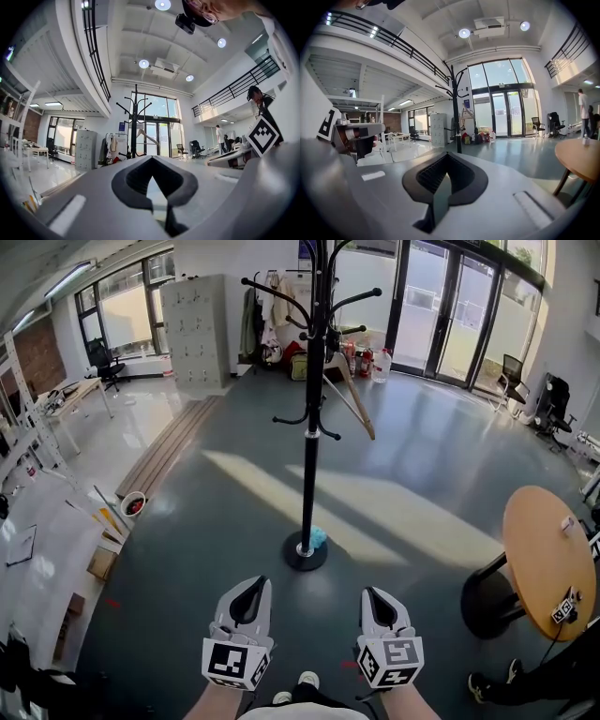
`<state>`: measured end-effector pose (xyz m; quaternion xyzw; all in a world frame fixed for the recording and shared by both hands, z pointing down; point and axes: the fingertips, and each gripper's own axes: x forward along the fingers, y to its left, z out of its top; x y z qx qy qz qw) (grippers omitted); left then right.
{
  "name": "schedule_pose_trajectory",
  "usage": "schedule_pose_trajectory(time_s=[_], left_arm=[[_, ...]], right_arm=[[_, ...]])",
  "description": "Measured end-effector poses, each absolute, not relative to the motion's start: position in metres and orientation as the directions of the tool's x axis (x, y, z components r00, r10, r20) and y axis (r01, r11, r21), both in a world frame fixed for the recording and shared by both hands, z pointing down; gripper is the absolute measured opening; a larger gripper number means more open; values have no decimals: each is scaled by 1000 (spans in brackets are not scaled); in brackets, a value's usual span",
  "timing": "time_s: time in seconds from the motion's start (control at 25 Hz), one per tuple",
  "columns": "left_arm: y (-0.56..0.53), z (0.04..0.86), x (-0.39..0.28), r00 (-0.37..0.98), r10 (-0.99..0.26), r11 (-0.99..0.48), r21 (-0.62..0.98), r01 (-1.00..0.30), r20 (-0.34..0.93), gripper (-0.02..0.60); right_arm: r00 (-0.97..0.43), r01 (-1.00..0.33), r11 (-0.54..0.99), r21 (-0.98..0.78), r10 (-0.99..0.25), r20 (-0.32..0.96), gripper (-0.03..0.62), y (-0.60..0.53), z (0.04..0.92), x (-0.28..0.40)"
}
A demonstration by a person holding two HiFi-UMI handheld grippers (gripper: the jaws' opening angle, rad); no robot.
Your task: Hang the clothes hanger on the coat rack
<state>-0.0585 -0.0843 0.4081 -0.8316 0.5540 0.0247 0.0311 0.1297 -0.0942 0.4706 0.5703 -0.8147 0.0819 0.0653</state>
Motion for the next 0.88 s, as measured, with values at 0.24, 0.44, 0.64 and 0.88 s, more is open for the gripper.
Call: schedule_pose_trajectory(time_s=[0.24, 0.44, 0.64, 0.88], left_arm=[[-51, 412, -83, 400, -914, -399, -32, -916, -71, 0], [-28, 412, -96, 416, -907, -414, -39, -910, -70, 0], [-15, 418, -102, 433, -899, -431, -48, -901, -67, 0], [-7, 422, -109, 435, -899, -433, -47, -900, -58, 0]], right_arm=[[-340, -940, 335, -57, -918, 205, 26, -60, 475, 100], [-338, -941, 334, -55, -919, 201, 26, -37, 478, 82], [-335, -942, 330, -57, -922, 192, 26, -24, 476, 73], [-328, -945, 325, -50, -925, 190, 26, -18, 477, 68]])
